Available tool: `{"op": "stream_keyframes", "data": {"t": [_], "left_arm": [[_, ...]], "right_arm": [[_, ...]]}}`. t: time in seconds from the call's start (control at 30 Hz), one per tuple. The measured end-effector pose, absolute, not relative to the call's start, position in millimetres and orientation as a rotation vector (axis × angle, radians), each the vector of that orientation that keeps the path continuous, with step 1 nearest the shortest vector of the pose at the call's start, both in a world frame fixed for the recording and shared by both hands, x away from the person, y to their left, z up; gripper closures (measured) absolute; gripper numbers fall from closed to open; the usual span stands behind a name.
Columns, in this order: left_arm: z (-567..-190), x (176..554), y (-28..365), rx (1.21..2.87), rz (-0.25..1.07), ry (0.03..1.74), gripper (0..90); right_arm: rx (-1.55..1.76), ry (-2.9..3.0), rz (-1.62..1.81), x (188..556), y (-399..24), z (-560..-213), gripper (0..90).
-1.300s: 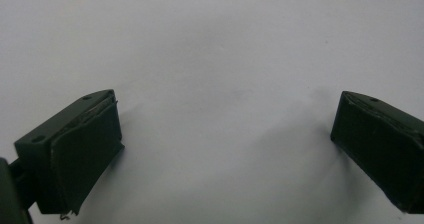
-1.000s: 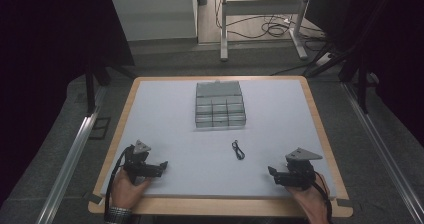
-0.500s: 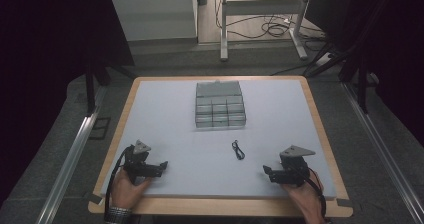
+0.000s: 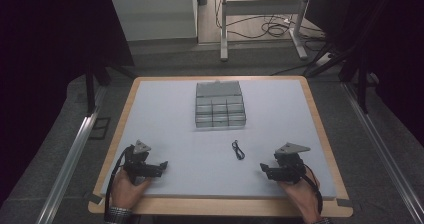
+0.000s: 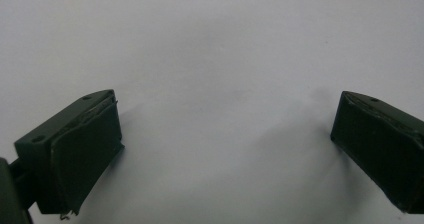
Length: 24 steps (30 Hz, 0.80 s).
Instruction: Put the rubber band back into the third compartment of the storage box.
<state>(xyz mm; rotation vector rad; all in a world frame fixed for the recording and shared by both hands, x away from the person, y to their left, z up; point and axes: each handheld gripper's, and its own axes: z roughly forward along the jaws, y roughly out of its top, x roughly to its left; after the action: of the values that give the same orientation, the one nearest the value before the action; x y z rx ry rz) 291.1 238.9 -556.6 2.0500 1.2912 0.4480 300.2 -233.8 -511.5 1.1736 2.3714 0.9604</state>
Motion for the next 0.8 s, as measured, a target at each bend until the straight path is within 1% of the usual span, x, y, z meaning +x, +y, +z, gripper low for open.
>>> {"op": "stream_keyframes", "data": {"t": [0.03, 0.1, 0.13, 0.5, 0.8], "left_arm": [[-557, 291, 239, 2.050, 0.448, 1.291, 0.0], [-557, 291, 239, 2.051, 0.448, 1.291, 0.0], [-557, 291, 239, 2.050, 0.448, 1.291, 0.0], [-557, 291, 239, 2.051, 0.449, 1.291, 0.0], [-557, 291, 239, 2.051, 0.448, 1.291, 0.0]], "right_arm": [[1.171, 2.384, 0.962, 302, -231, -511, 36.2], [1.172, 2.389, 0.963, 303, -230, -511, 37.1], [1.167, 2.399, 0.966, 305, -228, -511, 39.1], [1.143, 2.455, 0.967, 318, -211, -510, 44.8], [1.118, 2.509, 0.972, 329, -196, -506, 51.6]]}}
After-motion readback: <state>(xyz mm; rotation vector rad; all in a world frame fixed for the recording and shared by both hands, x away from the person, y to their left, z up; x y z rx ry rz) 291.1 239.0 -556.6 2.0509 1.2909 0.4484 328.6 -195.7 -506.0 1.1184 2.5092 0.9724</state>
